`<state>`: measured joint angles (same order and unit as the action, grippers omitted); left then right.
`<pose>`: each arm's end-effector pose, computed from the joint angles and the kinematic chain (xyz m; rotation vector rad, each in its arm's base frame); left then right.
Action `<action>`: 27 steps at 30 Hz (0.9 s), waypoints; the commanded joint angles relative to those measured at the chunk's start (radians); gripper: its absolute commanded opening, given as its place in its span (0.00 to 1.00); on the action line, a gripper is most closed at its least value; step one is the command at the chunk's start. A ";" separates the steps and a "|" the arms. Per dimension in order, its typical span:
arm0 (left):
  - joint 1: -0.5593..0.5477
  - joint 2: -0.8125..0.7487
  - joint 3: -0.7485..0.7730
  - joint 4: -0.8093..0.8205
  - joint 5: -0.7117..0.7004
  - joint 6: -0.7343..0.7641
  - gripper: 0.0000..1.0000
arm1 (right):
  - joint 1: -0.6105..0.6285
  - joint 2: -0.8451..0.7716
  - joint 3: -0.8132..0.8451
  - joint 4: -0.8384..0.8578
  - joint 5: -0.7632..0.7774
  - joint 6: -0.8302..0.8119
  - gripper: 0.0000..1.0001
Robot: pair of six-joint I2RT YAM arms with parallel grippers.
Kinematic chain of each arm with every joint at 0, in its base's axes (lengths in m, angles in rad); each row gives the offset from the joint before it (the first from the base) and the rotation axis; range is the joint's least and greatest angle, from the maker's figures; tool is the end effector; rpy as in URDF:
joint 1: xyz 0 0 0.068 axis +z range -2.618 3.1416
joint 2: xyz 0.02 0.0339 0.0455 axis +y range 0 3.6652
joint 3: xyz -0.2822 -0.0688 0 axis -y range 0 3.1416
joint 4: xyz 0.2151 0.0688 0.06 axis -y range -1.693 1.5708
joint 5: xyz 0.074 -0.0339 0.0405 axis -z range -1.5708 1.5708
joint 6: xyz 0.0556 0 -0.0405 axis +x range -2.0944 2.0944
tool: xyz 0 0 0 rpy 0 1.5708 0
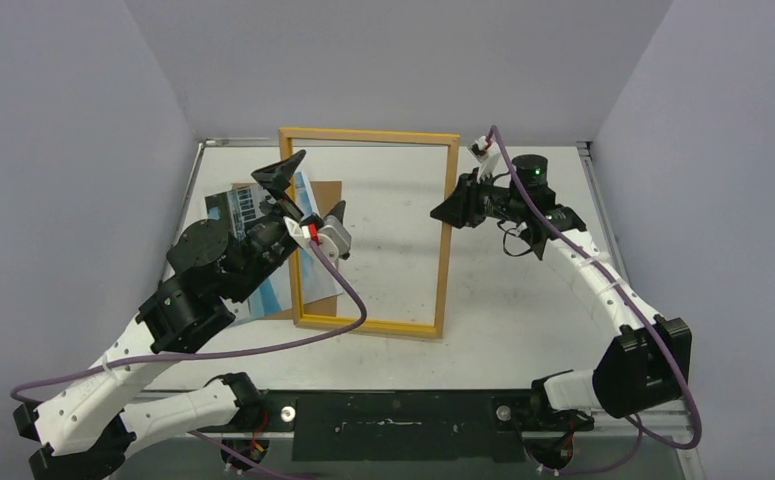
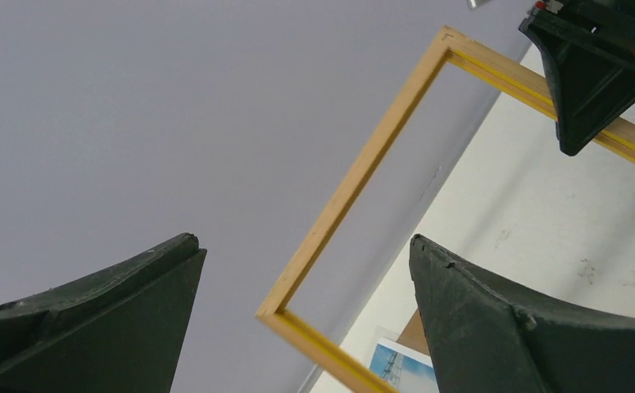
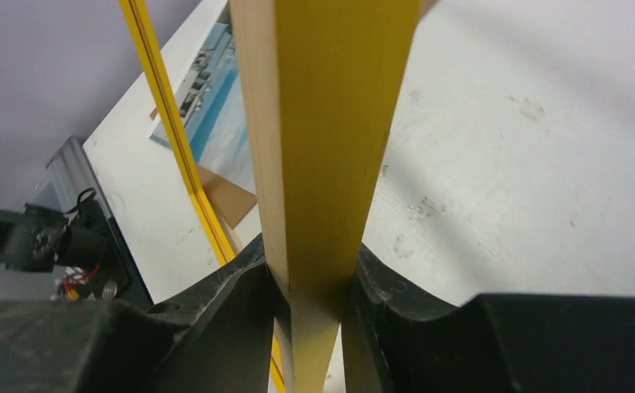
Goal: Put the photo into the frame
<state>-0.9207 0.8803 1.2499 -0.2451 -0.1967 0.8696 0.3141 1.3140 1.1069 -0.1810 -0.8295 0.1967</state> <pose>0.0974 -0.1102 0.4807 1.0233 1.0266 0.1004 0.2483 0.1238 0.3587 -0.6772 1.8775 1.1401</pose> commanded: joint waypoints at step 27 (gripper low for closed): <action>0.593 0.217 -0.357 -0.080 0.238 -0.227 0.92 | -0.106 0.375 0.251 -0.444 0.584 -0.097 0.05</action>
<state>-0.4099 1.0370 0.9245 -0.4641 -0.0639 0.6640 0.2092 1.7000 1.3518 -0.6506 -0.4004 0.2123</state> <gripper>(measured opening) 0.925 0.311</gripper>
